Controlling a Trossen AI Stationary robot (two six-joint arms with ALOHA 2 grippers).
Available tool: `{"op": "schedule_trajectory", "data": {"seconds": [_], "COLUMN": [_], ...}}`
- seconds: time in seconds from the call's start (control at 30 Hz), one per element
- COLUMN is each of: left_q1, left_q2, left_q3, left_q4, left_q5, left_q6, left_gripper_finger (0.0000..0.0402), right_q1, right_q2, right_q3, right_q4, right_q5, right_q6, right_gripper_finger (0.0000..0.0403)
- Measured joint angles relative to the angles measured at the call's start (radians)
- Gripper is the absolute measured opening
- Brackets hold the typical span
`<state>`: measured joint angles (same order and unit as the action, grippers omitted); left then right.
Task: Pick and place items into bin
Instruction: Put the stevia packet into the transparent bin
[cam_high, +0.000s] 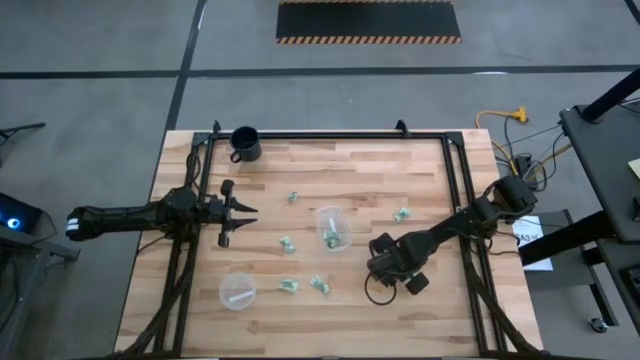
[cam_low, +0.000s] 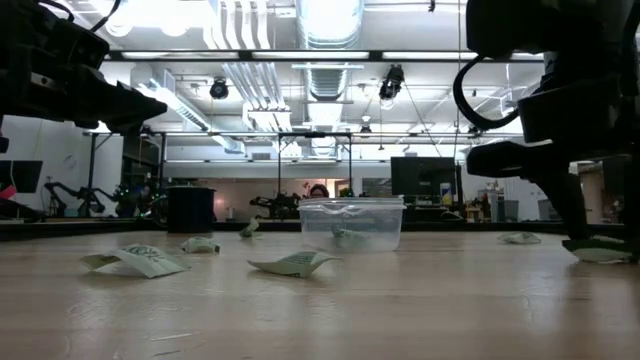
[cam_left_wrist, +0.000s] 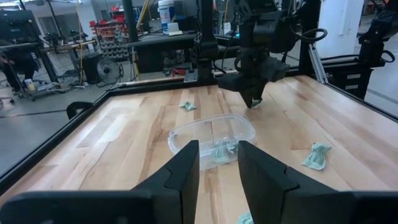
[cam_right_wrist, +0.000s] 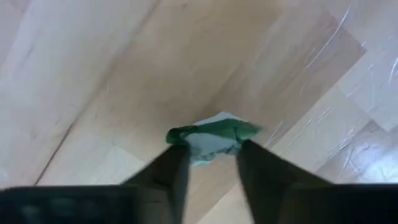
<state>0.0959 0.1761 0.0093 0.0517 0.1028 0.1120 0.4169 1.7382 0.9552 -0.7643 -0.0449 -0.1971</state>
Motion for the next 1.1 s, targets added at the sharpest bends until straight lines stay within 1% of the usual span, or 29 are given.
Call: {"op": "schedule_trajectory", "data": {"seconds": [0.07,0.1,0.2,0.3,0.37,0.5,0.6,0.73,0.9,1.1], "left_q1": [0.0,0.0,0.0,0.0,0.0,0.0,0.0,0.0,0.0,0.0], "left_q2": [0.0,0.0,0.0,0.0,0.0,0.0,0.0,0.0,0.0,0.0], "left_q3": [0.0,0.0,0.0,0.0,0.0,0.0,0.0,0.0,0.0,0.0], "left_q4": [0.0,0.0,0.0,0.0,0.0,0.0,0.0,0.0,0.0,0.0], "left_q5": [0.0,0.0,0.0,0.0,0.0,0.0,0.0,0.0,0.0,0.0], "left_q6": [0.0,0.0,0.0,0.0,0.0,0.0,0.0,0.0,0.0,0.0], "left_gripper_finger": [0.0094,0.0094,0.0094,0.0094,0.0094,0.0094,0.0094,0.0094,0.0094,0.0094], "right_q1": [-0.002,-0.004,-0.014,-0.025,-0.028,-0.03,-0.038,-0.041,-0.046,-0.072], "right_q2": [0.0,0.0,0.002,0.002,0.002,0.002,0.002,0.002,0.0,0.0], "right_q3": [0.003,0.005,0.009,0.01,0.01,0.01,0.011,0.024,0.071,0.172], "right_q4": [0.001,0.002,0.002,0.001,0.001,-0.002,-0.006,-0.011,-0.07,-0.187], "right_q5": [-0.012,-0.025,-0.065,-0.11,-0.116,-0.089,-0.069,-0.059,-0.057,-0.002], "right_q6": [-0.011,-0.019,-0.009,0.006,0.007,0.022,0.063,0.063,0.041,-0.002], "right_gripper_finger": [0.005,0.003,0.0014,0.001,0.0009,0.0009,0.0008,0.0008,0.0008,0.0008]}}
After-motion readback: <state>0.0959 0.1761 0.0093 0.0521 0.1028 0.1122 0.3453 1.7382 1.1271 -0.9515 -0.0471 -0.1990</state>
